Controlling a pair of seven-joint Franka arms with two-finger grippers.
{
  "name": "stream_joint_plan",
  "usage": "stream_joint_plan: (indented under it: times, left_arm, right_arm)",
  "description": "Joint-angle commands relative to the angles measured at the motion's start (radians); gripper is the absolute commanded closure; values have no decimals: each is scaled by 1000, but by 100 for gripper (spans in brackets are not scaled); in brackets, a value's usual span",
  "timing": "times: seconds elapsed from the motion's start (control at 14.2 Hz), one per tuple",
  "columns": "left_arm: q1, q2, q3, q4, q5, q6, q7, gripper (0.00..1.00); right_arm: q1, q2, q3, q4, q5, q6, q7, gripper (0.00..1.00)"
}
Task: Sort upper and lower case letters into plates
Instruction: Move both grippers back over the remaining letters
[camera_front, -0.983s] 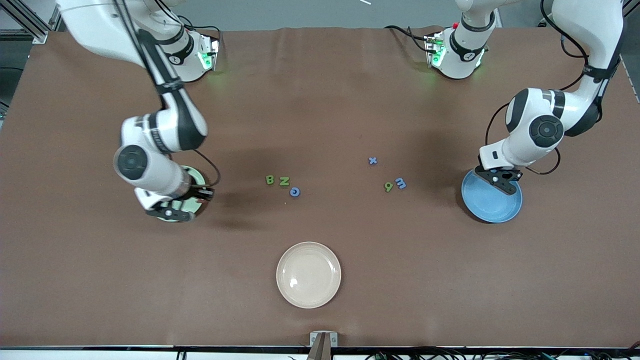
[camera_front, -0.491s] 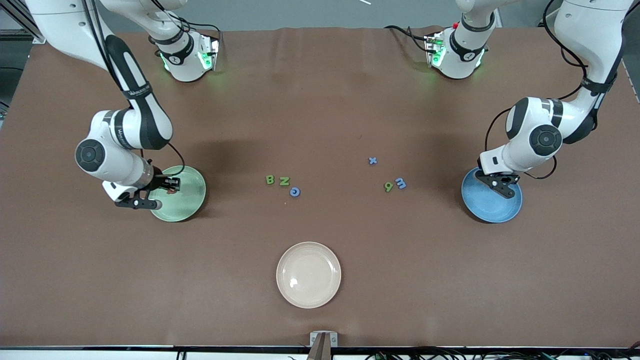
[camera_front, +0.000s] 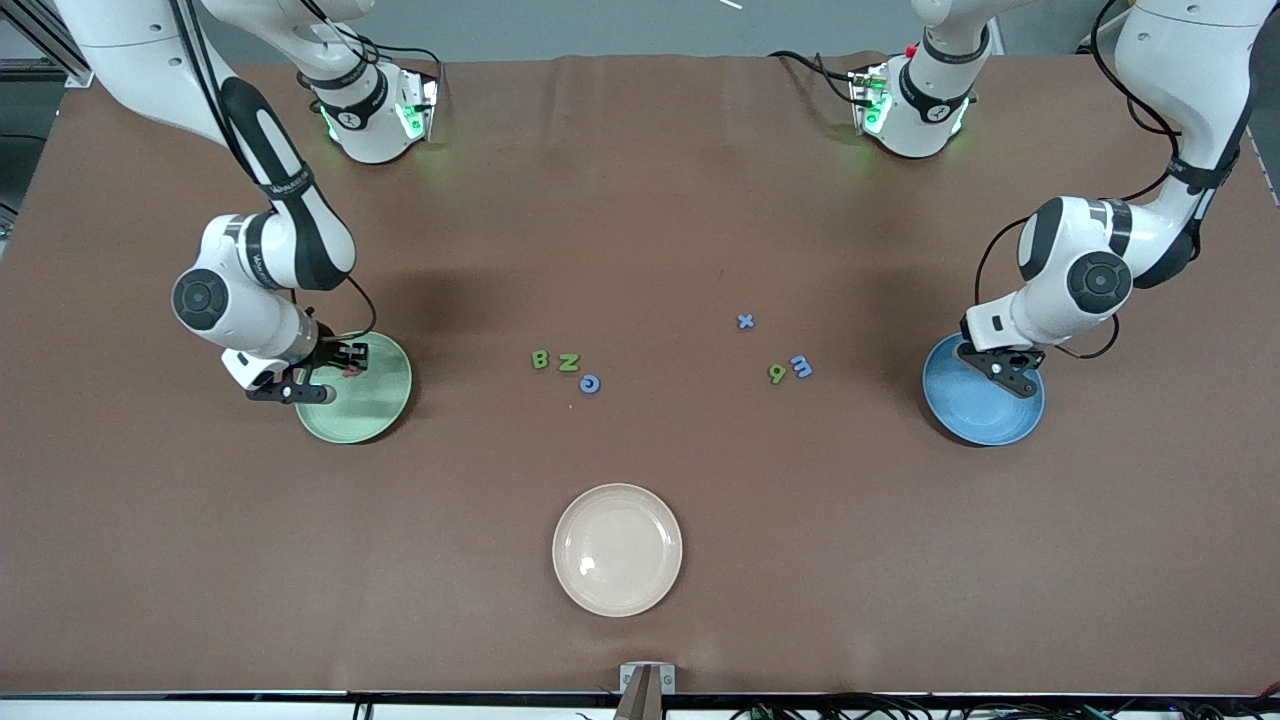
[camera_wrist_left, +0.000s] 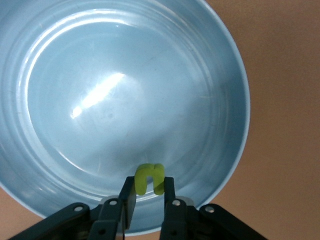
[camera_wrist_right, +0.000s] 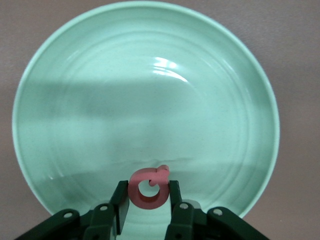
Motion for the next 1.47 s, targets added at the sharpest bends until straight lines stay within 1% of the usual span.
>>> stream_joint_plan:
  times: [0.0, 0.14, 0.21, 0.28, 0.42, 0.49, 0.63, 0.77, 0.91, 1.05, 1.12, 1.26, 1.33, 1.4]
  left_arm:
    - [18, -21, -8, 7, 20, 0, 10, 2]
    - [45, -78, -26, 5, 8, -26, 9, 0]
    - [45, -102, -58, 11, -5, -78, -1, 0]
    - [45, -119, -90, 36, -48, -123, -7, 0]
    - [45, -132, -150, 94, -139, -222, -16, 0]
    - [45, -130, -189, 129, -159, -273, -37, 0]
    - [36, -116, -252, 182, -168, -330, -118, 0]
    - [30, -98, -327, 214, -168, -335, -285, 0]
    - [27, -81, -396, 231, -176, -336, -468, 0]
    - [13, -50, -462, 237, -209, -333, -705, 0]
    - [-8, -44, -473, 240, -210, -326, -822, 0]
    - [-85, -30, -473, 251, -211, -312, -1049, 0]
    - [-105, 6, -473, 248, -207, -274, -1136, 0]
    - [-123, 20, -473, 231, -205, -220, -1197, 0]
  right_arm:
    - [3, -12, 4, -5, 8, 0, 6, 0]
    - [33, -14, 4, 44, 10, -58, 34, 0]
    - [59, -14, 4, 76, 10, -89, 95, 0]
    - [110, -14, 5, 109, 10, -117, 188, 0]
    - [205, -13, 4, 136, 11, -116, 361, 0]
    - [243, -8, 4, 146, 11, -110, 426, 0]
    - [303, 20, 4, 147, 13, -59, 546, 0]
    - [363, 52, 4, 147, 11, -4, 664, 0]
    - [409, 79, 2, 161, 11, 19, 762, 0]
    - [445, 102, 2, 172, 10, 50, 844, 0]
    - [465, 118, 2, 173, 10, 70, 877, 0]
    - [489, 144, 2, 175, 10, 113, 922, 0]
    - [507, 152, 2, 175, 10, 127, 943, 0]
    - [526, 158, 1, 175, 8, 134, 968, 0]
